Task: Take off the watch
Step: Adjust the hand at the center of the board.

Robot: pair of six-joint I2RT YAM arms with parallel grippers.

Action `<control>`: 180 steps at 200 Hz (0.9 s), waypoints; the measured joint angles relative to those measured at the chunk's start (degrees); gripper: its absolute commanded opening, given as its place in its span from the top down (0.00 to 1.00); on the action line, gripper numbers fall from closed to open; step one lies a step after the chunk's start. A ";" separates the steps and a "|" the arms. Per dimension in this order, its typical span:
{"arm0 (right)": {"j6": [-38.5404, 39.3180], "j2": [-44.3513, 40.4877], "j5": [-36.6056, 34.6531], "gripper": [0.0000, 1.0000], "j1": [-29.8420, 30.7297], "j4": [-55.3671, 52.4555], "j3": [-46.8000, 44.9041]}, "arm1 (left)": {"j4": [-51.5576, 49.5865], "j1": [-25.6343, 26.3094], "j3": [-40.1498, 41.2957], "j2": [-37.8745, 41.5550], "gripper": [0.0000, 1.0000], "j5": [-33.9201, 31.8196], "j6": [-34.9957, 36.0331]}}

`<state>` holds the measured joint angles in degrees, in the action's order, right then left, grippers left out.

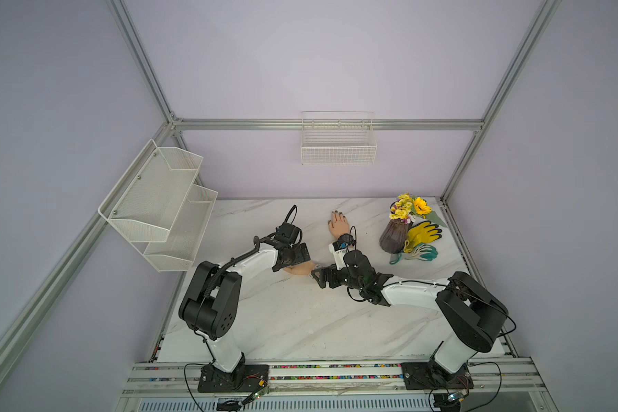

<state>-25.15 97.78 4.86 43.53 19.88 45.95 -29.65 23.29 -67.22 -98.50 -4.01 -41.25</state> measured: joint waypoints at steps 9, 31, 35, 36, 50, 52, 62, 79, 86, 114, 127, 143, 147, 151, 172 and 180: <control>0.31 1.25 -0.52 0.04 0.00 0.00 0.00 | -0.87 -0.28 -0.39 1.53 0.00 0.15 0.20; 1.03 3.56 -1.09 0.12 -0.02 -0.17 0.44 | -3.26 -0.87 -0.92 8.04 0.00 0.11 0.46; 1.20 4.07 -1.11 0.13 -0.02 -0.20 0.70 | -3.45 -0.96 -0.92 9.31 0.00 0.09 0.46; 1.20 4.15 -1.14 0.14 -0.02 -0.20 0.76 | -3.52 -0.98 -0.92 9.55 0.00 0.09 0.46; 1.57 5.44 -1.14 0.22 0.00 -0.20 1.64 | -4.15 -1.14 -0.44 14.80 0.00 0.00 0.42; 1.95 5.66 -1.11 0.24 0.00 -0.20 1.77 | -4.17 -1.14 -0.17 15.85 0.00 -0.02 0.35; 1.90 6.19 -0.96 0.31 0.04 -0.20 2.05 | -4.02 -1.14 1.62 20.22 0.00 0.02 -0.07; 2.12 6.38 -0.63 0.46 0.13 -0.26 2.12 | -3.82 -1.14 6.88 27.45 0.00 0.63 -2.03; 2.03 6.38 -0.15 0.50 0.26 -0.26 2.12 | -3.58 -1.16 9.90 30.16 0.00 1.31 -3.41; -0.09 6.38 1.16 0.57 2.38 0.11 2.10 | 0.11 -1.53 23.06 36.37 0.00 6.95 -10.49; -2.19 6.38 1.81 0.57 3.45 0.28 1.92 | 3.82 -1.66 29.49 38.01 0.00 10.67 -13.97; -5.81 6.38 2.97 0.57 5.07 0.76 1.60 | 9.49 -1.79 36.11 39.26 0.00 14.84 -18.34; -6.82 6.38 3.26 0.57 5.49 0.90 1.55 | 10.80 -1.79 37.31 39.30 0.00 15.65 -19.34; -7.78 6.38 3.63 0.57 5.86 1.09 1.49 | 12.31 -1.86 38.56 39.30 0.00 16.46 -20.50; -13.57 6.38 5.25 0.57 7.41 1.84 1.25 | 18.93 -2.23 42.29 37.77 0.00 19.15 -24.96; -15.39 6.38 5.57 0.57 7.85 2.47 0.94 | 21.35 -2.40 43.12 36.52 0.00 19.76 -26.21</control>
<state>-40.53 104.16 10.44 51.37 22.35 46.89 -8.29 20.88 -24.10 -61.98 15.75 -67.46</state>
